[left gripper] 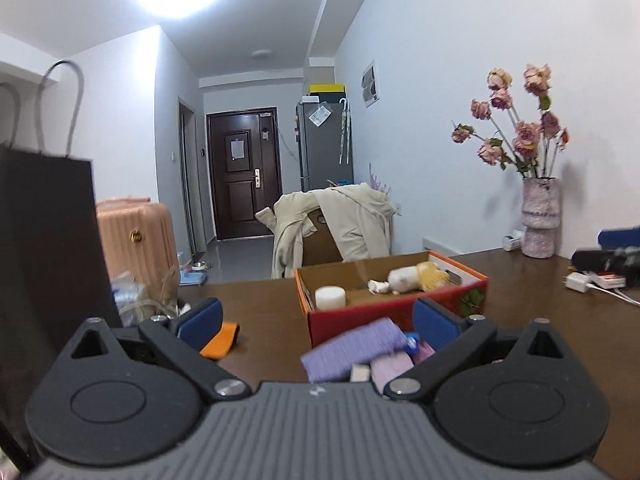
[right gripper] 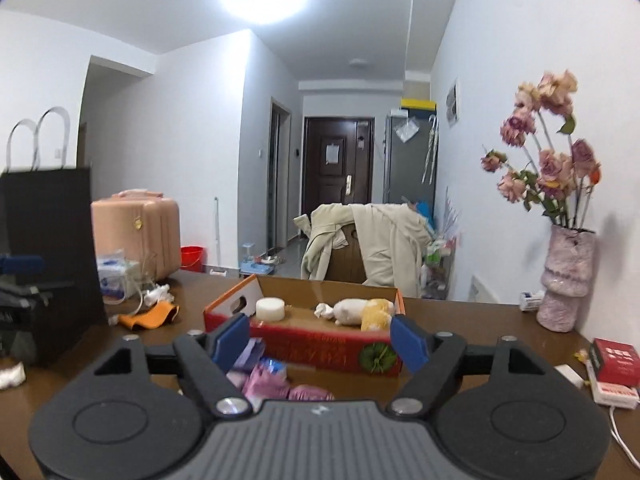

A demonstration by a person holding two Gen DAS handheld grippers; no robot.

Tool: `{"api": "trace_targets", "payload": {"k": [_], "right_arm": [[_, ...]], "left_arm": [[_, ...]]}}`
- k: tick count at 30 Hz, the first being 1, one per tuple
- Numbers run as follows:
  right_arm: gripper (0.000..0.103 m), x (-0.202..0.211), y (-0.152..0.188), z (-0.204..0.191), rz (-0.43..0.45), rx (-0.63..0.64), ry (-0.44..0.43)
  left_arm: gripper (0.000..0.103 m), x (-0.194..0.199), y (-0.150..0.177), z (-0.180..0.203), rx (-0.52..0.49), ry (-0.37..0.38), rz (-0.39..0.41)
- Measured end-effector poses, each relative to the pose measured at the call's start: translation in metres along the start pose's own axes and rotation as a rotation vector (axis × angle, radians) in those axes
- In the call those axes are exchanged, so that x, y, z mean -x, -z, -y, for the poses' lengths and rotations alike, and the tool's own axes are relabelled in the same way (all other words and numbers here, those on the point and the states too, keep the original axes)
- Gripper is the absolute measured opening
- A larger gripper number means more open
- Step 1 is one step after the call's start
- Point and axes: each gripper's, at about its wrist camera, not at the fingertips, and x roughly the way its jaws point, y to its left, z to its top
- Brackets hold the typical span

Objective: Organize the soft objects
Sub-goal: 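Withdraw both tools from the box back toward the pile, then grasp the small white block with the left tool while the right tool grasps the clear bag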

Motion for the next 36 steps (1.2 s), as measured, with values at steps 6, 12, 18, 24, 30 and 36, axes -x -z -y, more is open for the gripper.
{"api": "trace_targets", "payload": {"k": [6, 12, 18, 24, 30, 36], "right_arm": [[0.077, 0.052, 0.056, -0.029, -0.018, -0.118, 0.014], [0.076, 0.061, 0.095, -0.051, -0.15, -0.161, -0.043], [0.075, 0.046, 0.1, -0.057, -0.185, -0.147, -0.048], [0.075, 0.014, 0.098, -0.05, -0.22, -0.169, -0.009], [0.07, -0.032, 0.088, -0.049, -0.253, -0.155, 0.0], [0.07, -0.09, 0.078, -0.05, -0.268, -0.152, -0.025]], "left_arm": [[0.103, 0.044, 0.043, -0.004, 0.089, 0.019, -0.055], [0.103, 0.049, 0.079, -0.001, 0.116, 0.042, -0.166], [0.103, 0.032, 0.083, -0.004, 0.128, 0.007, -0.167], [0.097, -0.021, 0.084, -0.006, 0.101, 0.041, -0.214], [0.078, -0.104, 0.077, -0.008, 0.031, 0.105, -0.281], [0.067, -0.171, 0.08, -0.004, -0.005, 0.181, -0.362]]}}
